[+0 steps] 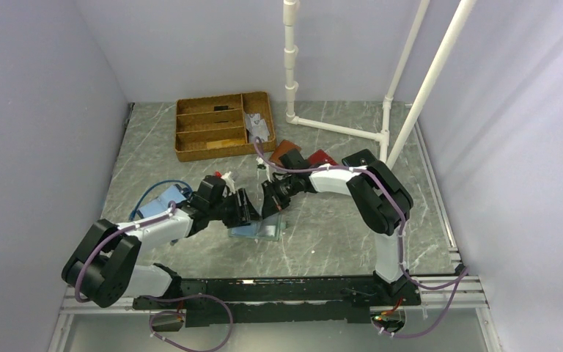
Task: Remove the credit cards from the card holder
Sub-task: Remove the credit card from the card holder.
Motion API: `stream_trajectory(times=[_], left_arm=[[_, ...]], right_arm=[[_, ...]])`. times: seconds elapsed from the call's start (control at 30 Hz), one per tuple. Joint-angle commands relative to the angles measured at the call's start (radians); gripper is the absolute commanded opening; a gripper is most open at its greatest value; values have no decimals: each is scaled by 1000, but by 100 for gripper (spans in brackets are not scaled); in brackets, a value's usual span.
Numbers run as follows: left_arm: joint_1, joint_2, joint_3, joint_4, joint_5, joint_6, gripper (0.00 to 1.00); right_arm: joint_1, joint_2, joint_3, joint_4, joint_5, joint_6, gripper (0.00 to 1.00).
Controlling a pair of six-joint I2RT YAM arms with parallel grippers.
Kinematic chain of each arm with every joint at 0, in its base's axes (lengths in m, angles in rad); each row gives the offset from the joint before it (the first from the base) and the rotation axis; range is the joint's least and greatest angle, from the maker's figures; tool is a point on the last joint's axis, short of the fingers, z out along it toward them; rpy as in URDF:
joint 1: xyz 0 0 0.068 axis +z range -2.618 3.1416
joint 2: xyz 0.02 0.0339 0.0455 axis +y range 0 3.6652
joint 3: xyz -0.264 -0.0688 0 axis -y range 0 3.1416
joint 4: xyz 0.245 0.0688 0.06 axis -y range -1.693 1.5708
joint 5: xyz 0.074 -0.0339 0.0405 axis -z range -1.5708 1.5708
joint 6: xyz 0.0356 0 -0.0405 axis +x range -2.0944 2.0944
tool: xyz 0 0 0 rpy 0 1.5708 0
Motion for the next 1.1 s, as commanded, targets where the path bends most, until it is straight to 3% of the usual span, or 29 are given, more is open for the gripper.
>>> stream_trajectory(times=[0.0,0.2,0.37,0.53,0.73,0.9,1.07], left_arm=[[23,-44,2,-44,5,21,64],[37,-56,20,-122,1,61,69],[52,-58,19,-125,2,66,68],[77,-63,8,-109,14,68,46],[109,-81,5,-126,12,89,44],[159,-65,-8,-89,59,94,30],[188,8,-21,5,134,88,26]], right_arm=[[2,39,18,119,-62,133,6],[3,70,14,255,-170,288,7],[4,70,22,224,-144,265,8],[3,82,61,112,-70,185,8],[2,77,92,43,-19,119,8],[2,83,117,-7,-15,66,9],[2,77,123,-23,-41,36,12]])
